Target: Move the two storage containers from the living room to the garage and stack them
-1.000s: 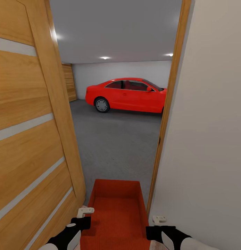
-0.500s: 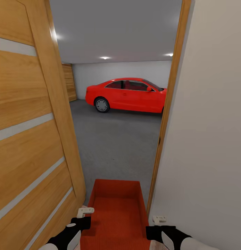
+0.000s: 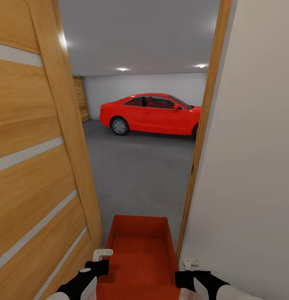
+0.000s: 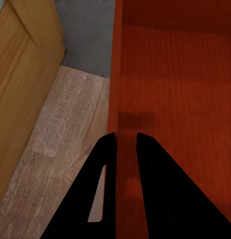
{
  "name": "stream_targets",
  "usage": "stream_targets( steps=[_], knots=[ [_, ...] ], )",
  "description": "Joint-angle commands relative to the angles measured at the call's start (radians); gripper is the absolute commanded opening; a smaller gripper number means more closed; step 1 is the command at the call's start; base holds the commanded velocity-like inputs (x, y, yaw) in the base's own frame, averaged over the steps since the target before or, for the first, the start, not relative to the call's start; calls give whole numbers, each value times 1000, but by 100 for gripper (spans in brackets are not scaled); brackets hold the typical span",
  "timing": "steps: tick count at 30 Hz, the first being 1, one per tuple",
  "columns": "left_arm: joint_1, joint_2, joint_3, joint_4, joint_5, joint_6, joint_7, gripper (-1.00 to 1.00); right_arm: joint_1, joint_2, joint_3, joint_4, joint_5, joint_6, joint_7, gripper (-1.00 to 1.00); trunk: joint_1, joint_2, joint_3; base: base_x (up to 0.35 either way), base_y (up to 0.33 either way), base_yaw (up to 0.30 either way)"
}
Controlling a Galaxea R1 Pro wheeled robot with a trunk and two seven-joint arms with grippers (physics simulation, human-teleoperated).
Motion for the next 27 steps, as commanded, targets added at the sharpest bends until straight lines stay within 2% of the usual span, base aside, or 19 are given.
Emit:
stream_targets(
  steps=[1,20,27],
  knots=[
    [0,1,-30,2,24,2,-25,-100,-1,-29,-16,-58,5,-22,4,-100,0,-1,-1,17,147,-233],
    [0,1,-30,2,24,2,-25,-100,-1,-29,-17,-58,8,-20,4,-100,0,-1,-1,29,112,-113],
    [0,1,-30,2,24,2,-25,-100,-1,-30,-17,-58,8,-20,4,-100,0,-1,-1,104,184,-206]
  ],
)
